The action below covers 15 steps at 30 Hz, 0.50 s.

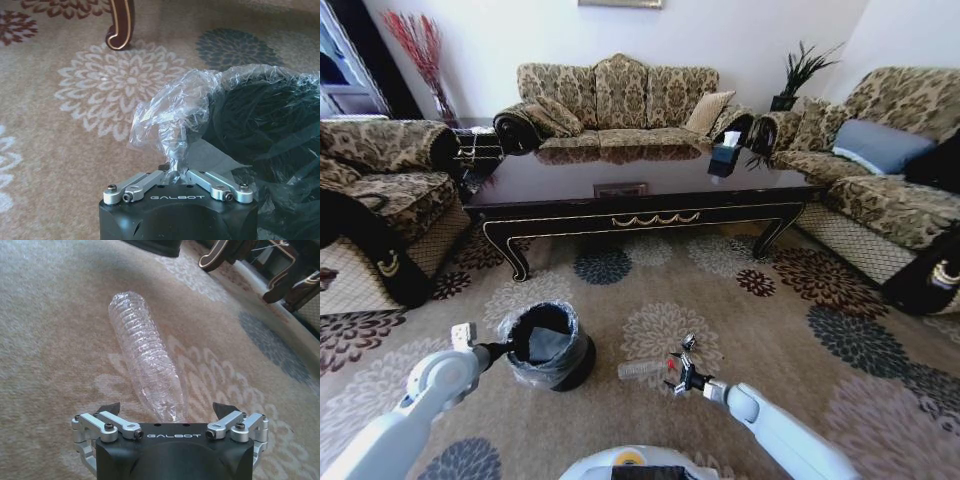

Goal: Move to the front of the table and pick up the trash from the floor, then place it into the trash bin.

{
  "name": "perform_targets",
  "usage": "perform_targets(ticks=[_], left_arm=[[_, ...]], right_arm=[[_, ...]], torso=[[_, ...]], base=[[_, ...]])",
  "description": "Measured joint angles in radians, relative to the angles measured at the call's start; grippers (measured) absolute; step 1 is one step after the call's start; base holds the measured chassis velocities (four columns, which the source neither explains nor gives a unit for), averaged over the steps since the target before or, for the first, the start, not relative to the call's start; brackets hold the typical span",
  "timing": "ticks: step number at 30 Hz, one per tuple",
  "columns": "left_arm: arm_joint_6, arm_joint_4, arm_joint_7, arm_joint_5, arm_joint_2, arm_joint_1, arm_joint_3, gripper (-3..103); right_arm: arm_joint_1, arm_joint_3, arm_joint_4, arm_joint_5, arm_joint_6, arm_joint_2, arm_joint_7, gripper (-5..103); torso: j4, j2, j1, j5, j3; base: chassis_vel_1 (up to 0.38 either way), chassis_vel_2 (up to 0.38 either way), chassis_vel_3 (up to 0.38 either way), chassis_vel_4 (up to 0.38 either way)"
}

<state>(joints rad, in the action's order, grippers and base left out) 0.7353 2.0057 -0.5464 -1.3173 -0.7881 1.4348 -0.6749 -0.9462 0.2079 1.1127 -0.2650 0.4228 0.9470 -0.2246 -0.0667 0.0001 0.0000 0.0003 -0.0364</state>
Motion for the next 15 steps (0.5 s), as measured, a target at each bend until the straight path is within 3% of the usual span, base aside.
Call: perform_targets(ticks=[11,14,15], left_arm=[[0.000,-0.007,0.015,-0.002,-0.010,0.023,-0.033,2],[0.000,-0.008,0.016,-0.002,-0.010,0.024,-0.036,2],[0.000,-0.009,0.017,-0.002,-0.010,0.025,-0.040,2]], right_arm=[[0.092,0.092,-0.062,0.037,0.007,0.028,-0.008,102],[0.108,0.104,-0.072,0.037,0.013,0.033,-0.011,100],[0.120,0.113,-0.079,0.040,0.013,0.036,-0.015,91]], torso=[[0.0000,0.000,0.000,-0.0003,0.000],[0.0000,0.000,0.000,-0.0004,0.000],[0.0000,0.000,0.000,-0.0003,0.000]], base=[[0.000,0.000,0.000,0.000],[0.000,0.000,0.000,0.000],[0.000,0.000,0.000,0.000]])
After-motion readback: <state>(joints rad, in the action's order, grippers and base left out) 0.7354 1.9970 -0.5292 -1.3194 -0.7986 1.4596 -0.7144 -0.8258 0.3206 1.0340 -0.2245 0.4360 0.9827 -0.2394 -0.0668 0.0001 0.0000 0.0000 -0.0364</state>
